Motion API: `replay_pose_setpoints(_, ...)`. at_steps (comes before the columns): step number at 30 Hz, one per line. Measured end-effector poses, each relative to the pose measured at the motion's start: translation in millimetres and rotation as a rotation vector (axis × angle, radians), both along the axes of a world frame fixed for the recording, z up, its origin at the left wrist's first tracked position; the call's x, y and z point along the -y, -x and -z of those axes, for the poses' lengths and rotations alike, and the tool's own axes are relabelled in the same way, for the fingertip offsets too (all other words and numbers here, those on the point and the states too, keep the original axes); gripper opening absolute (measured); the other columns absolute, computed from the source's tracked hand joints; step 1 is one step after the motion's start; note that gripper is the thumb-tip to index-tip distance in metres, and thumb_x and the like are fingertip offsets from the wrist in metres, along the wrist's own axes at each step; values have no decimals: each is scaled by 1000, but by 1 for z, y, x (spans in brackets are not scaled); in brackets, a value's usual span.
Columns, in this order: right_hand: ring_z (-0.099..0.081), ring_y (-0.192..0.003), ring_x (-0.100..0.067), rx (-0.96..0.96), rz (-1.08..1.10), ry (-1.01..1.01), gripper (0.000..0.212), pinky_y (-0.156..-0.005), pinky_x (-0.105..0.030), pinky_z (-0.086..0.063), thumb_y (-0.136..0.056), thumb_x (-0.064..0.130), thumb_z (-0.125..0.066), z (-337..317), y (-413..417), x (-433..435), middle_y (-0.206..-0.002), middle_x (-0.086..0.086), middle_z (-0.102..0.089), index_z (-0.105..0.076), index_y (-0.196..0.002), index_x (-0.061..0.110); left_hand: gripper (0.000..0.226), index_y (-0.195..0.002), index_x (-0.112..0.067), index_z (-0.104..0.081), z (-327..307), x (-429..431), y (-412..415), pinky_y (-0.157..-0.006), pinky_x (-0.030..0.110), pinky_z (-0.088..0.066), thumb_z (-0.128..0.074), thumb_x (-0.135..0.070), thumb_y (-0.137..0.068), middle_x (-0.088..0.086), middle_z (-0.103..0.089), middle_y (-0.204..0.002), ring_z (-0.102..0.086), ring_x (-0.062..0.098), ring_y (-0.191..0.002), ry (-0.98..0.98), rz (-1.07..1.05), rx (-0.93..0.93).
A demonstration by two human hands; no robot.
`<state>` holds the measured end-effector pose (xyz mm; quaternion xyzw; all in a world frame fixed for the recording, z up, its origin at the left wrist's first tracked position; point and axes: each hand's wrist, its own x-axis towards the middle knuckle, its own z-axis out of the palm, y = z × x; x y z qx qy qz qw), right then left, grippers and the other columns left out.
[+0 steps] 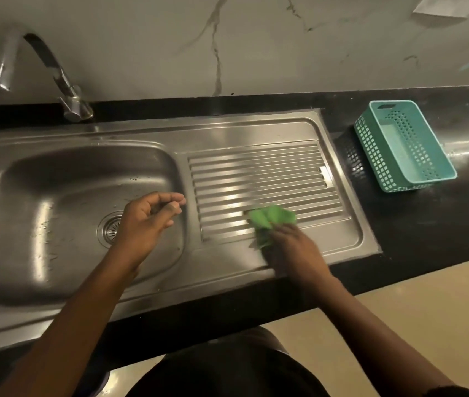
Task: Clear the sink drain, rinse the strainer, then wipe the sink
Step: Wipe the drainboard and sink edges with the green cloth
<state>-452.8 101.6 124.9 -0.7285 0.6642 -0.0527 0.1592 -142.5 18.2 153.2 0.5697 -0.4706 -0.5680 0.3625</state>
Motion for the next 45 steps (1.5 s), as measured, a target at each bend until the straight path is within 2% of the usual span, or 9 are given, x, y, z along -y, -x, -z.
replay_pose_setpoints(3, -65, -120, -36, 7, 333, -8, 44, -97, -52, -58, -92, 10, -75, 2, 37, -6, -130, -14, -70, -67, -135, 16, 22, -106, -32, -80, 1, -8, -3, -93, 34, -59, -65, -16, -103, -9, -82, -113, -77, 11, -110, -4, 9, 9)
replay_pose_setpoints(6, -63, -113, -36, 98, 403, 9, 28, -94, -52, -56, -98, 15, -65, 14, 9, -6, -122, -15, -67, -69, -125, 14, 22, -107, -31, -80, 1, -19, -2, -95, 36, -59, -65, -15, -103, -9, -83, -112, -77, 10, -110, -9, 0, 20)
replay_pose_setpoints(10, -54, -123, -33, 185, 105, -21, 32, -100, -44, -50, -100, 12, -55, 30, -86, -15, -133, -11, -59, -68, -128, 16, 21, -108, -27, -78, -8, -36, 10, -98, 40, -60, -64, -11, -103, -4, -83, -110, -77, 16, -112, -1, -48, 18)
replay_pose_setpoints(16, -52, -126, -35, 230, -373, -126, 38, -104, -51, -51, -92, 10, -64, 25, -161, -35, -139, -12, -61, -70, -130, 13, 21, -112, -20, -76, -24, -61, 30, -107, 50, -55, -62, -7, -104, 4, -80, -118, -73, 24, -121, 5, -111, 17)
replay_pose_setpoints(23, -59, -127, -25, 136, -245, -140, 49, -109, -42, -51, -89, 8, -67, 9, -23, -37, -136, -1, -68, -67, -133, 28, 20, -107, -26, -77, -29, -94, 17, -103, 51, -58, -63, -12, -104, 2, -80, -119, -74, 24, -118, 34, -166, 85)
replay_pose_setpoints(31, -65, -109, -31, 51, 163, -170, 33, -86, -46, -56, -83, 8, -67, -11, 125, -50, -122, -6, -72, -72, -112, 25, 22, -107, -30, -79, -17, -137, -8, -101, 49, -60, -63, -15, -104, -4, -82, -114, -76, 20, -112, 7, -269, 127)
replay_pose_setpoints(38, -63, -117, -31, 177, -102, -96, 30, -93, -42, -51, -99, 22, -66, 7, 30, -62, -127, -6, -70, -65, -129, 21, 20, -110, -27, -78, -16, -157, -31, -100, 45, -60, -63, -15, -105, -4, -82, -114, -76, 21, -112, 3, -349, 122)
replay_pose_setpoints(42, -56, -132, -27, 280, -238, -119, 58, -107, -48, -51, -104, 32, -58, 18, -72, -56, -146, -6, -61, -38, -158, 31, 18, -111, -24, -78, -17, -163, -53, -99, 43, -60, -64, -16, -104, -5, -82, -114, -76, 21, -111, 12, -397, 124)
replay_pose_setpoints(45, -52, -136, -28, 234, -367, -140, 51, -113, -45, -45, -104, 35, -56, 25, -141, -44, -149, -3, -57, -49, -154, 30, 21, -106, -28, -79, -19, -168, -74, -97, 43, -59, -65, -14, -103, -4, -82, -111, -76, 24, -110, 19, -431, 133)
